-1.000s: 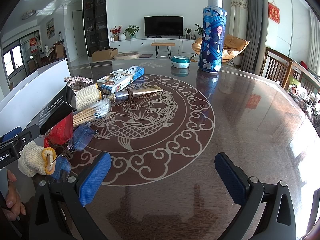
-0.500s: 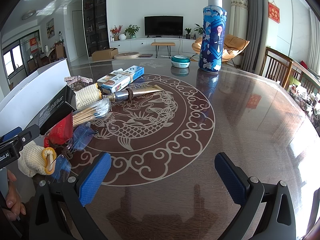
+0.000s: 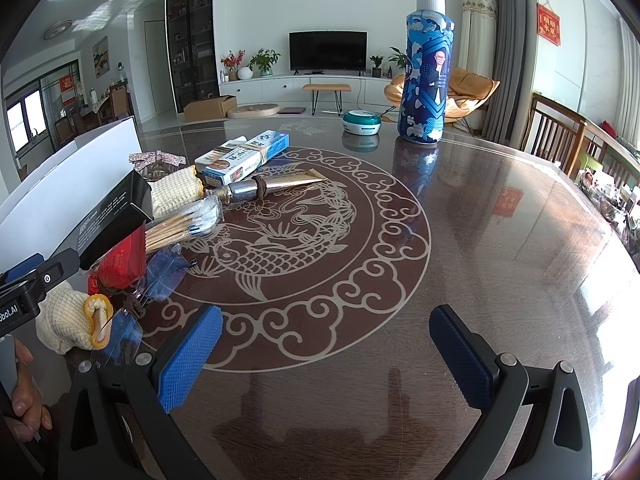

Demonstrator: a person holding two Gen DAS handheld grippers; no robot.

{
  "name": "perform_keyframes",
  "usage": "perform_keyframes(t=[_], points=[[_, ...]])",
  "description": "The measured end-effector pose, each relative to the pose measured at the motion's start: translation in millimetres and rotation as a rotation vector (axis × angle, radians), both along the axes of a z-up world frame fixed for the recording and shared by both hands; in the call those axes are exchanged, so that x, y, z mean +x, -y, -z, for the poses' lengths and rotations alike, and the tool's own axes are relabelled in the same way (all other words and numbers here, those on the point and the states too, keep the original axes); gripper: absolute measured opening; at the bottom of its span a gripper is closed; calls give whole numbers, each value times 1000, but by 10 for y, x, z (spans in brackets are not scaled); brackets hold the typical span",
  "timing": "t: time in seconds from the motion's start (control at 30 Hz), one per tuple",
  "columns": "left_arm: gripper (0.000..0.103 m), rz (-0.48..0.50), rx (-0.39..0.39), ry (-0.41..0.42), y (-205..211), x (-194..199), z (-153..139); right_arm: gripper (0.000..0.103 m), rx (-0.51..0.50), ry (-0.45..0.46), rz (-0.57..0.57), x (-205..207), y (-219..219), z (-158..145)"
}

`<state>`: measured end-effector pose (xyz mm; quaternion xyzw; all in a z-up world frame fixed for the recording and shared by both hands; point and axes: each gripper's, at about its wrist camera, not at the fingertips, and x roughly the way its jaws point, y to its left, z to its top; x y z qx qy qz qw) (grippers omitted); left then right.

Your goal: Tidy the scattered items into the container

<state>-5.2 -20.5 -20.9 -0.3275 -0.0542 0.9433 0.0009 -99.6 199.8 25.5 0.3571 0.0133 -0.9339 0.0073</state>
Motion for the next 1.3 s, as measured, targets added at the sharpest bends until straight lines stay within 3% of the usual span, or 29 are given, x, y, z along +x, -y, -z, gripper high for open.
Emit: perform_keyframes(t=[0.27,0.43,0.57,0.77,0.93,1.03,1.07,1.17,1.3], points=[[103,2,-12,-5,-6,27,-13,103,-10,11,-4,-9,-13,7],[103,-16,-174,-4,-39,166,-59,103,-83,56,-28,-74,-102,56],[103,-33,-116,7,85,203,-56,103,-164,118,-120,-157,-95,133],[103,-65,-153,-18,118,302,-123,103,-134,109,-359,45,405,110],[103,-85,-109,-46,241,372,-211,103,-52,111,-497,105,965,145],[103,-90,-119,-39,251,382,-179,103,87,149,-406,-77,1085,241],[103,-88,-119,-37,243,383,-167,103,91,180,-361,-159,1036,279],[103,-64,-108,-41,265,421,-168,103,-36,228,-258,-318,683,297],[103,36,-109,-26,147,326,-169,103,-19,236,-220,-373,440,297]])
